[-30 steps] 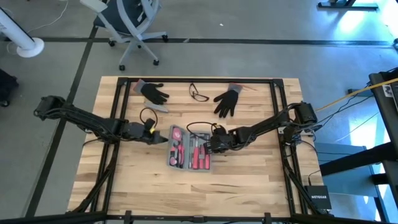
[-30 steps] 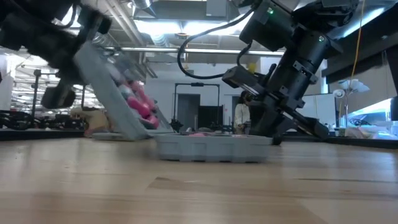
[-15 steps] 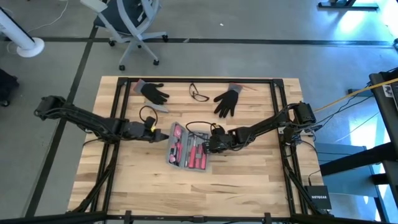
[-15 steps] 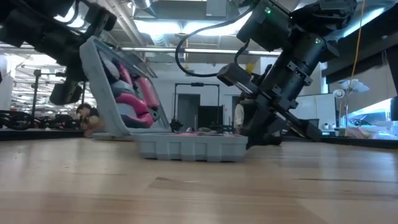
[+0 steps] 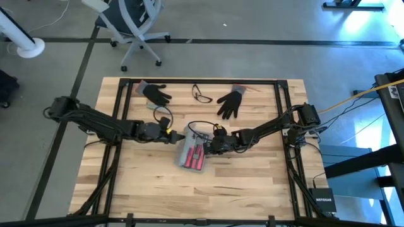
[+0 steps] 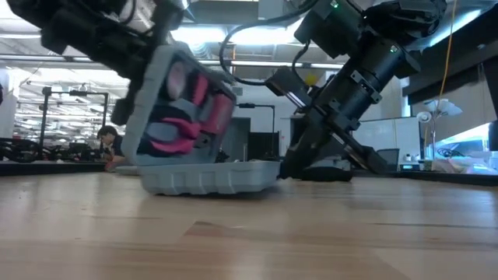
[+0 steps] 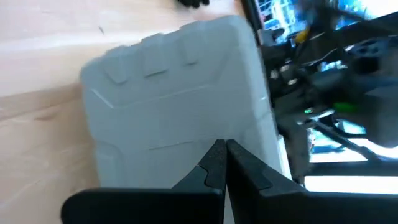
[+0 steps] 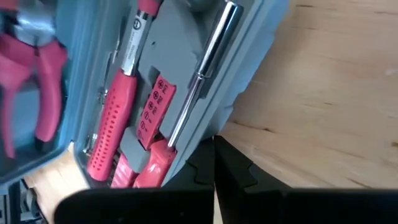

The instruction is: Prefit tool cases

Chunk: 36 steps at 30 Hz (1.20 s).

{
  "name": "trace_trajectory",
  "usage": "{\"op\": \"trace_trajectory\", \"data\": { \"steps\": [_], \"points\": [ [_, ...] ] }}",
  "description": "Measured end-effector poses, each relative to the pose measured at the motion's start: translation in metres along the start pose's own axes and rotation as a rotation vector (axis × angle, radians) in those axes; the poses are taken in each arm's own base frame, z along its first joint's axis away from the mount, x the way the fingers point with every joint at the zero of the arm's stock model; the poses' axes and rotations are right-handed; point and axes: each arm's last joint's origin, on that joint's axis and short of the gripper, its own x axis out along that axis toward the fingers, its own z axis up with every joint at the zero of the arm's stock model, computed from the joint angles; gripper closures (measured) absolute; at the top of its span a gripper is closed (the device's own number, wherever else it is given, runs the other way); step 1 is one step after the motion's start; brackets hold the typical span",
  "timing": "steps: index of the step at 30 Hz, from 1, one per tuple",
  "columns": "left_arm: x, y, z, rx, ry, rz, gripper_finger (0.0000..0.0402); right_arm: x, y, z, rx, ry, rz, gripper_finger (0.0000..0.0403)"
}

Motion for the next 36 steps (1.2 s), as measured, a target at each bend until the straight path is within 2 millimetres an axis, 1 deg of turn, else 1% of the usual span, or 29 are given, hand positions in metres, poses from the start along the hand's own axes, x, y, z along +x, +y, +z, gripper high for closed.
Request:
{"op": "trace_trajectory", "data": {
  "steps": [4, 7, 9, 15, 18, 21, 25, 28, 31, 34, 36],
  "points": [
    [0.021, 0.0, -0.005, 0.005, 0.063, 0.026, 0.0401, -0.001, 0.003, 0.001, -0.007, -0.019, 0.025, 0.0403],
    [0.033, 0.0, -0.007, 0.008, 0.114, 0.039, 0.0401, -0.009, 0.007, 0.002, -0.032, -0.023, 0.034, 0.0403],
    [0.036, -0.001, -0.009, 0.014, 0.13, 0.041, 0.0401, -0.017, 0.006, 0.003, -0.064, -0.026, -0.007, 0.0403],
    [0.039, 0.001, -0.009, 0.09, 0.115, 0.054, 0.0401, -0.048, -0.01, 0.014, -0.188, 0.001, -0.226, 0.0403],
    [0.046, 0.009, -0.013, 0.101, 0.127, 0.094, 0.0401, -0.062, -0.011, 0.016, -0.223, 0.009, -0.256, 0.0403],
    [0.051, 0.013, -0.016, 0.102, 0.135, 0.103, 0.0401, -0.072, -0.01, 0.017, -0.235, -0.021, -0.269, 0.0403],
    [0.063, 0.023, -0.022, 0.081, 0.142, 0.132, 0.0401, -0.08, -0.01, 0.018, -0.237, -0.035, -0.271, 0.0403],
    [0.069, 0.031, -0.025, 0.053, 0.145, 0.162, 0.0401, -0.081, -0.008, 0.019, -0.234, -0.039, -0.254, 0.0403],
    [0.072, 0.033, -0.024, 0.041, 0.142, 0.164, 0.0401, -0.082, -0.003, 0.019, -0.239, -0.03, -0.23, 0.0403],
    [0.074, 0.032, -0.019, 0.029, 0.138, 0.17, 0.0401, -0.086, 0.007, 0.02, -0.297, -0.007, -0.212, 0.0403],
    [0.076, 0.031, -0.016, 0.024, 0.129, 0.188, 0.0401, -0.09, 0.009, 0.02, -0.34, 0.007, -0.239, 0.0403]
  ]
}}
